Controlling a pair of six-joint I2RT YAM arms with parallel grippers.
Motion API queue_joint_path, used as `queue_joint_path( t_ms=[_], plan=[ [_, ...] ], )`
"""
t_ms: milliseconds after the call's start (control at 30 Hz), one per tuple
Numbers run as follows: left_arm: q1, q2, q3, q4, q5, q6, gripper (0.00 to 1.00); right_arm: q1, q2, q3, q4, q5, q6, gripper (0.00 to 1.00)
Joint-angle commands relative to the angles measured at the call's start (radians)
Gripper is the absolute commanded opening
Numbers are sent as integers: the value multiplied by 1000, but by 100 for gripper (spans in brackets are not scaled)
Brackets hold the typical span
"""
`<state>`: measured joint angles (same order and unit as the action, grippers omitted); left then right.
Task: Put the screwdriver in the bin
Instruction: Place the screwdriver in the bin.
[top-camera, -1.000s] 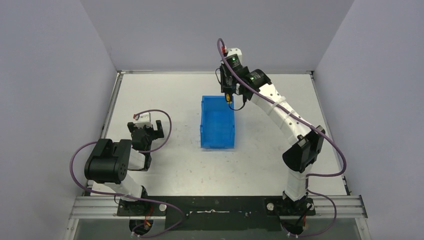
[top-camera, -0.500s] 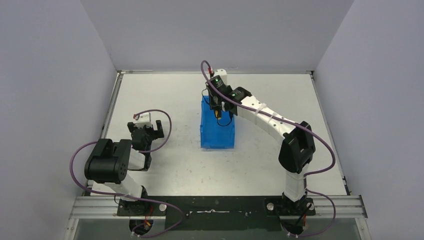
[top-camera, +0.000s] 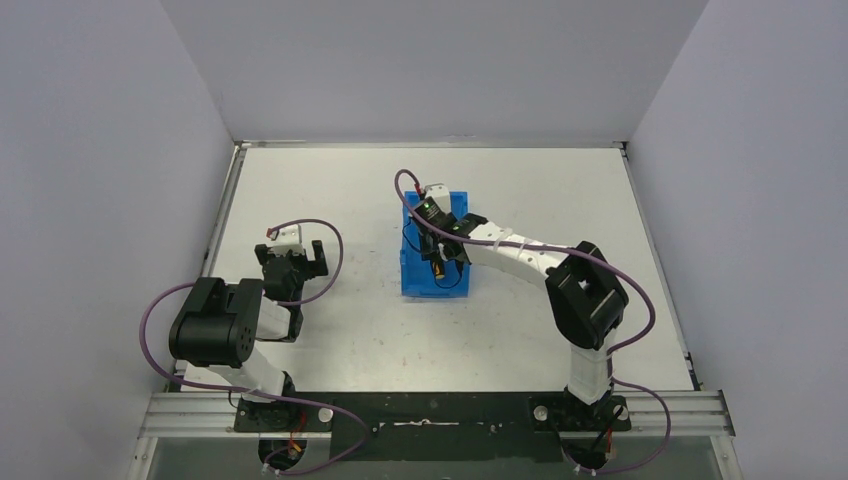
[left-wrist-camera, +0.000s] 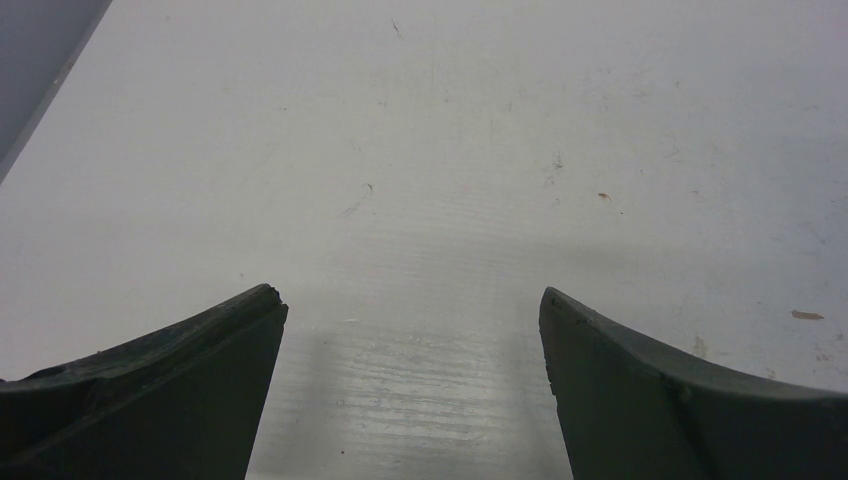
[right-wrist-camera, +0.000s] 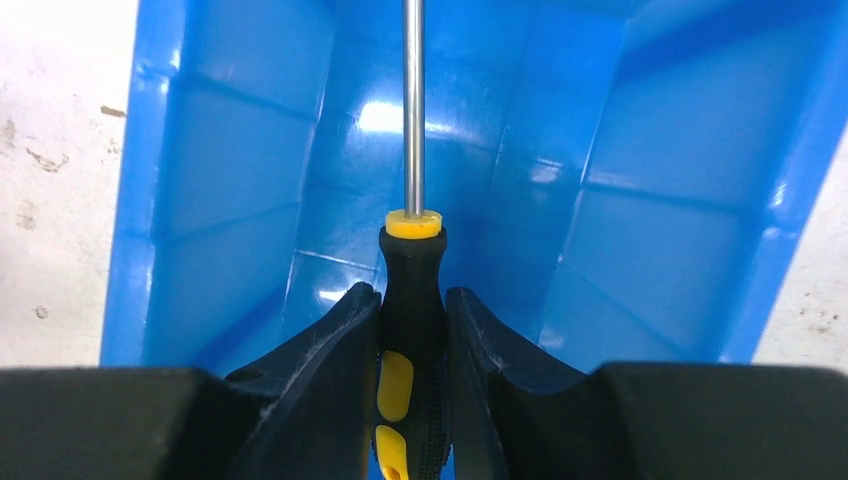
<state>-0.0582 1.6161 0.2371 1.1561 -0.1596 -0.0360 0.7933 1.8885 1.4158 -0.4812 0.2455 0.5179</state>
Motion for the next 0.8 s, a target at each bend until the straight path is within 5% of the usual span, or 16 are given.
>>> queue_joint_path(
  t_ms=[0, 167, 533, 767],
  plan=[
    [-2, -5, 18, 53, 3, 7, 97, 12, -71, -25, 99, 5, 30, 17],
    [-2, -5, 18, 53, 3, 6, 97, 23, -69, -69, 119, 2, 40, 18],
    [-2, -5, 18, 53, 3, 6, 97, 24, -52, -72, 119, 3, 35, 45],
    [-2, -5, 18, 53, 3, 7, 97, 24, -71, -17, 66, 17, 33, 52]
  ],
)
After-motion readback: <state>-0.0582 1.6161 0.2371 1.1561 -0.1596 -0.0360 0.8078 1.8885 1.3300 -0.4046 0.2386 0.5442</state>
